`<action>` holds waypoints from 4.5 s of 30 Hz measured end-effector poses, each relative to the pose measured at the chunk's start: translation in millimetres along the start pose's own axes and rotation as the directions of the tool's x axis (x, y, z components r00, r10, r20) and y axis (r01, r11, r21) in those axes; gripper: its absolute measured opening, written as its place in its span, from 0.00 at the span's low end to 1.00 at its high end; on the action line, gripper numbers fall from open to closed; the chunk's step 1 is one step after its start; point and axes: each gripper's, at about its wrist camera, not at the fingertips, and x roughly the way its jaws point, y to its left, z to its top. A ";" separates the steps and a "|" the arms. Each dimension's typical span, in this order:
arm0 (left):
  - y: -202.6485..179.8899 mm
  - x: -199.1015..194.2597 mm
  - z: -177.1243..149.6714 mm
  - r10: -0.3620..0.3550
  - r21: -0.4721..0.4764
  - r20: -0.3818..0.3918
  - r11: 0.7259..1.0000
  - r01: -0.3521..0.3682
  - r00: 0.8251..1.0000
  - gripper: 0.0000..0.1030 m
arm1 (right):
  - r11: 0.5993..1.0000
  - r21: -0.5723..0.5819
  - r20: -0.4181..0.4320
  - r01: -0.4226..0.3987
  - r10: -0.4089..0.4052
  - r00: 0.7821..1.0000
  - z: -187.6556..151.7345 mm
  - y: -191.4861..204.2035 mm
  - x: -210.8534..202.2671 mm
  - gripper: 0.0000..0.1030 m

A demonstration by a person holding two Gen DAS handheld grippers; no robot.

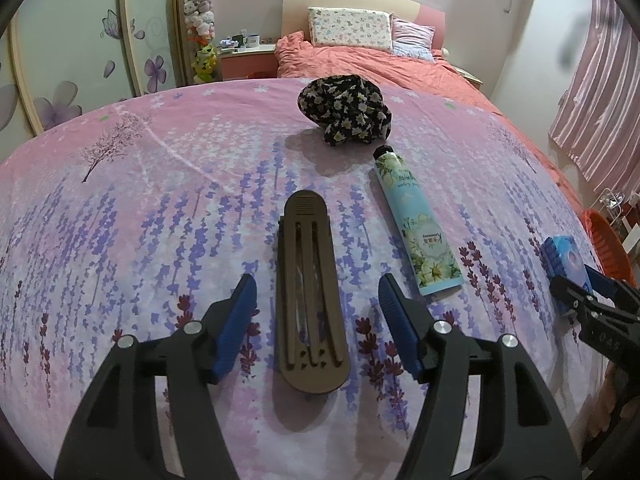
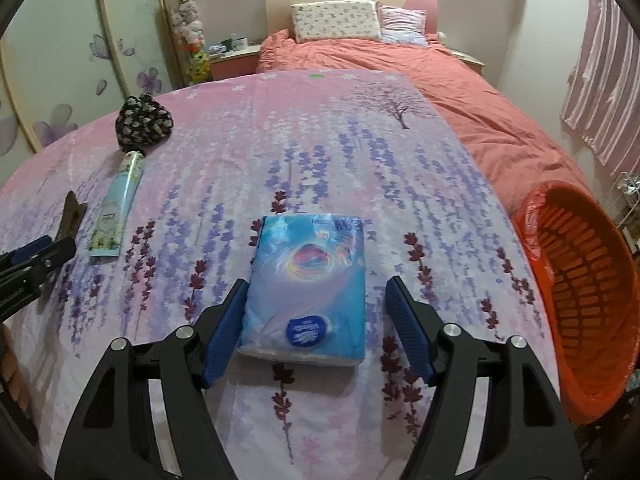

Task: Collect trash
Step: 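Lift the tissue pack with the right tool while the left tool lifts the hair clip, then carry the tissue pack and hair clip to the orange basket and release both, then grasp the black floral scrunchie with the right tool while the left tool grasps the lotion tube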

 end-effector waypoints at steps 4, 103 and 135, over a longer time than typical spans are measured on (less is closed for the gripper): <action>5.4 -0.9 -0.6 0.016 -0.016 0.003 1.000 -0.016 1.000 0.57 | 1.000 0.028 0.005 0.006 -0.006 1.000 0.5 -3.0 -1.1 0.60; -215.9 -9.8 12.5 -0.100 0.222 0.089 0.972 0.078 0.991 0.77 | 0.948 0.317 0.185 -0.023 -0.038 0.982 -33.9 -189.7 -86.8 0.63; 43.9 18.9 37.6 0.252 -0.108 -0.019 0.962 -0.252 0.968 0.29 | 0.977 0.063 0.084 -0.204 0.198 0.977 6.7 -14.3 -36.7 0.65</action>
